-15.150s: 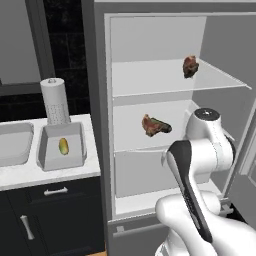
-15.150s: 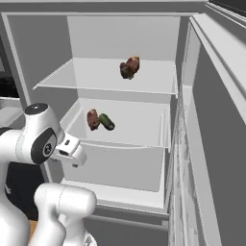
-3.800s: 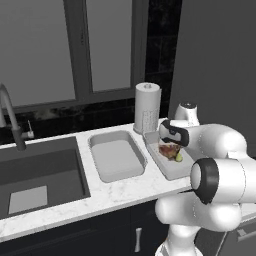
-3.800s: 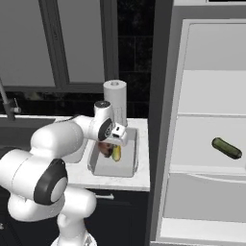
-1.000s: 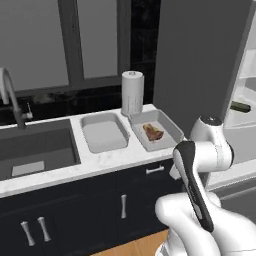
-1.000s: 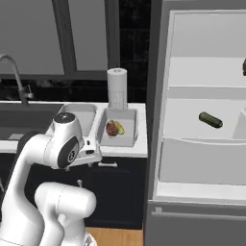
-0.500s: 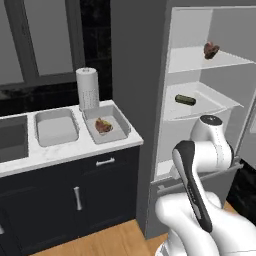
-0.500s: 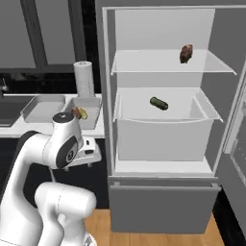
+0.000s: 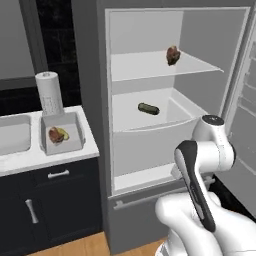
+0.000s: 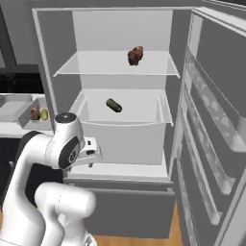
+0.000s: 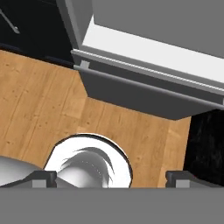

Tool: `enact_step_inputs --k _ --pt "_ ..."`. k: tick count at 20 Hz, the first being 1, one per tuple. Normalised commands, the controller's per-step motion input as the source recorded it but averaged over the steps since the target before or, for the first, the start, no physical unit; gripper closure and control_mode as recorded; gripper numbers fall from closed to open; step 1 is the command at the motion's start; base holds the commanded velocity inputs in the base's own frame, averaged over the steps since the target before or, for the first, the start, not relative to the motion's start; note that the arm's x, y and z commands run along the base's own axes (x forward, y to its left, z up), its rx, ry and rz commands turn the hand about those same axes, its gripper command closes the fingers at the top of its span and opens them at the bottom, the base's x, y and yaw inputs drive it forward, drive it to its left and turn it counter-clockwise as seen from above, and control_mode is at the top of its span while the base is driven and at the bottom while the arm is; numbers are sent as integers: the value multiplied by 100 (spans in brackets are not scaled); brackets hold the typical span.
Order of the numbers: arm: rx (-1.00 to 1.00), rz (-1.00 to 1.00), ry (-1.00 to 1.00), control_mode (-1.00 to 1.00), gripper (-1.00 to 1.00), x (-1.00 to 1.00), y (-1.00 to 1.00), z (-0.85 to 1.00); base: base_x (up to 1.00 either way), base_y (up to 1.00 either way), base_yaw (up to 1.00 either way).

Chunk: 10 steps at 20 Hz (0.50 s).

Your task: Place one cucumber and one steak in each tupperware on the nearby counter, to pack two identical lunches.

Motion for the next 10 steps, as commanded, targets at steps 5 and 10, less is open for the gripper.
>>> enact_step_inputs --k 5,10 --pt "0 0 0 100 -100 0 0 0 60 -10 1" --pt "0 0 0 100 -100 0 0 0 69 0 0"
